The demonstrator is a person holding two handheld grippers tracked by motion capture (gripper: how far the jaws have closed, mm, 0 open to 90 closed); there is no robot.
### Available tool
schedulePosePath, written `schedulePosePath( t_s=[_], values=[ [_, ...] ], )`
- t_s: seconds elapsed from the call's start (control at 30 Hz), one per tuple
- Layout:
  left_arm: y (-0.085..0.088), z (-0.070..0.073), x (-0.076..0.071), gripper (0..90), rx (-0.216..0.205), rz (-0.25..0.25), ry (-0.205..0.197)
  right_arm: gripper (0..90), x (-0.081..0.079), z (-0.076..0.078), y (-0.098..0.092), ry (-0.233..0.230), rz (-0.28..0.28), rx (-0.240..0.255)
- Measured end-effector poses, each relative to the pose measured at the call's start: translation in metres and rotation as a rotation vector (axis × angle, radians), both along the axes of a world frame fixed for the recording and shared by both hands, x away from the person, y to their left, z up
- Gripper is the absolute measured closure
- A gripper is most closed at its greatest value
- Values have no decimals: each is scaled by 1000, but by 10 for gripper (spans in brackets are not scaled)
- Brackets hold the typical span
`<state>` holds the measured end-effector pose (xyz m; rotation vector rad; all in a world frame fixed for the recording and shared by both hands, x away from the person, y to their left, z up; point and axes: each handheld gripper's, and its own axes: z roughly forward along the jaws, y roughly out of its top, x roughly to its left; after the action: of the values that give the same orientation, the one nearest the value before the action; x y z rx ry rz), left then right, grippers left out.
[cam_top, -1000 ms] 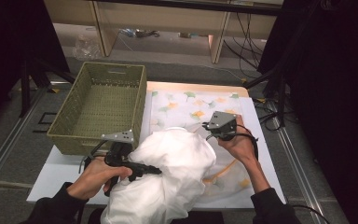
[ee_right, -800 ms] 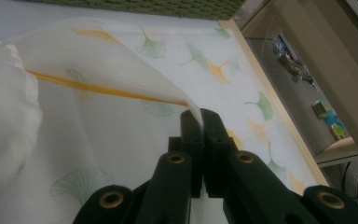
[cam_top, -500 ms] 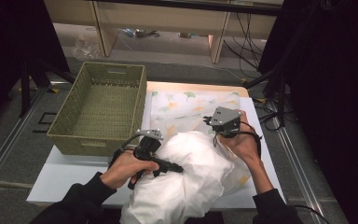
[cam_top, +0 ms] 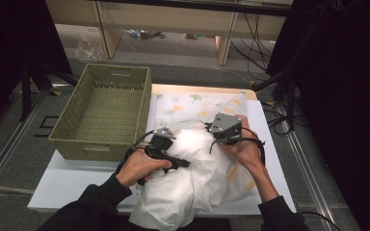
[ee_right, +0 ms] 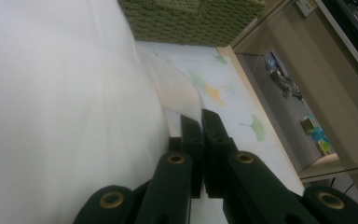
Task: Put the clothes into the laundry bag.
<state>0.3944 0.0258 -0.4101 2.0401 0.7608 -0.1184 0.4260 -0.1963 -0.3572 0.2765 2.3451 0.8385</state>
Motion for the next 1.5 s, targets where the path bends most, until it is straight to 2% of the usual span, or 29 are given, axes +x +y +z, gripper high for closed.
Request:
schedulePosePath(
  t_s=[0.03,0.07,0.13,0.27,0.3,0.4,0.47,0.5,0.53,0.63,0.73,0.77,0.9,0.97,1.03,1.13,1.23,1.27,1.33,1.37,1.43,1.5],
  values=[
    [-6,-4,0,543,8,-20,8,900,0,2,0,-13,8,-1],
    [-12,-7,1,541,23,-47,7,900,-2,3,1,-7,7,8],
    [-21,-13,3,541,28,-52,9,900,-4,8,1,-31,34,8],
    [-16,-18,19,553,25,7,27,900,-8,12,2,-37,46,7],
    [-9,-18,22,562,-1,39,33,900,-11,12,2,-30,52,-3],
    [6,-12,24,564,-10,98,13,900,-13,12,1,-22,58,-3],
    [14,-6,24,564,0,118,-1,900,-13,11,4,-31,65,1],
    [16,-4,24,561,6,117,-6,900,-14,10,5,-19,65,3],
    [16,-5,26,547,14,125,2,900,-13,8,10,-28,69,-9],
    [3,-16,31,528,22,143,27,900,-12,7,12,-24,63,-11],
    [-12,-26,39,493,29,147,28,900,-15,8,12,-25,63,-11],
    [-17,-29,42,480,22,164,33,900,-16,9,12,-21,54,-1],
    [-19,-29,47,407,19,166,34,900,-15,10,8,-28,69,-4],
    [-14,-24,45,347,25,167,25,900,-15,7,6,-9,49,2],
    [-8,-17,40,265,19,167,-8,900,-14,5,5,-1,48,4],
    [2,-5,27,232,-13,179,-75,900,-13,5,4,-2,55,2],
    [12,3,10,200,1,175,-129,900,-12,5,5,-6,54,9],
    [16,5,5,202,19,163,-170,900,-12,5,5,-10,58,0],
    [24,7,-1,215,32,150,-213,900,-13,5,5,-7,53,-1],
    [27,8,-3,227,36,144,-221,900,-13,5,4,0,45,11],
    [31,7,-4,252,32,137,-203,900,-13,5,4,-2,41,9],
    [26,3,1,408,4,112,-123,900,-12,5,5,4,41,8]
  ],
)
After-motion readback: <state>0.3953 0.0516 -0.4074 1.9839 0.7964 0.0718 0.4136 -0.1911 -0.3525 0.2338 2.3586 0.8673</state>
